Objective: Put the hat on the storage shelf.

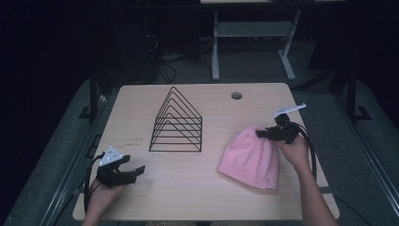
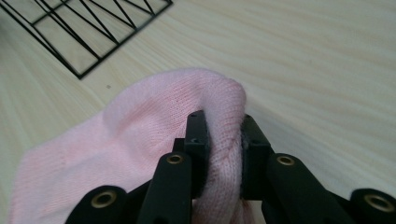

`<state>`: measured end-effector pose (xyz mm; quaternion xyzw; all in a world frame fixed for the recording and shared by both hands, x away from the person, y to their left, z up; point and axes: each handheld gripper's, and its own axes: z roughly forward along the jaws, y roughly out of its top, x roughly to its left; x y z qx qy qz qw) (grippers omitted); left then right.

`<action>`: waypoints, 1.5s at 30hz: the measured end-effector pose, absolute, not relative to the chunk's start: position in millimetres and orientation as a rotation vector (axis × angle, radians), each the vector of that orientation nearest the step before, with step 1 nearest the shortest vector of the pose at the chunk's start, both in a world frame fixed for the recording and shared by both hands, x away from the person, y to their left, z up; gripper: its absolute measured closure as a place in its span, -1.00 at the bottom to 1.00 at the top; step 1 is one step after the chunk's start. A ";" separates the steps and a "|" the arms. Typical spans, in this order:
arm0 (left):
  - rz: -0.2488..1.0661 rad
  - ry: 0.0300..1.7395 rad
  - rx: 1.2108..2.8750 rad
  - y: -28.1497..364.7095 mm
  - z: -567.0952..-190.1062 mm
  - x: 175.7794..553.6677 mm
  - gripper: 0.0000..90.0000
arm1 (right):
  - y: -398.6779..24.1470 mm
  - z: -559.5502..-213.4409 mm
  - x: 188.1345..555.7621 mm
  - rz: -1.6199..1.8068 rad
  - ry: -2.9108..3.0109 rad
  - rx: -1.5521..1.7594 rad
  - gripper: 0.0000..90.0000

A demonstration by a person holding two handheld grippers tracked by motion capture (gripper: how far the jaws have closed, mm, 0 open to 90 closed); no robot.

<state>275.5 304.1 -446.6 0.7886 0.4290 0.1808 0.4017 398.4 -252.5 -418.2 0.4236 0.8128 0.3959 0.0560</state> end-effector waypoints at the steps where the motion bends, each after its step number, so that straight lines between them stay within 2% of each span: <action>1: 0.457 1.084 1.994 304.0 -446.6 275.5 -0.51 | -251.4 -413.0 395.8 1.204 2.462 1.271 0.72; 17: 0.452 1.071 1.998 303.1 -445.0 273.9 -0.50 | -236.3 -352.9 357.9 1.381 2.400 1.031 0.71; 22: 0.408 1.072 1.967 301.8 -444.7 274.2 -0.49 | -230.2 -333.8 351.9 1.396 2.385 0.982 0.71; 45: 0.312 0.963 1.951 305.7 -422.3 278.1 -0.43 | -189.7 -273.9 366.7 1.502 2.411 0.815 0.71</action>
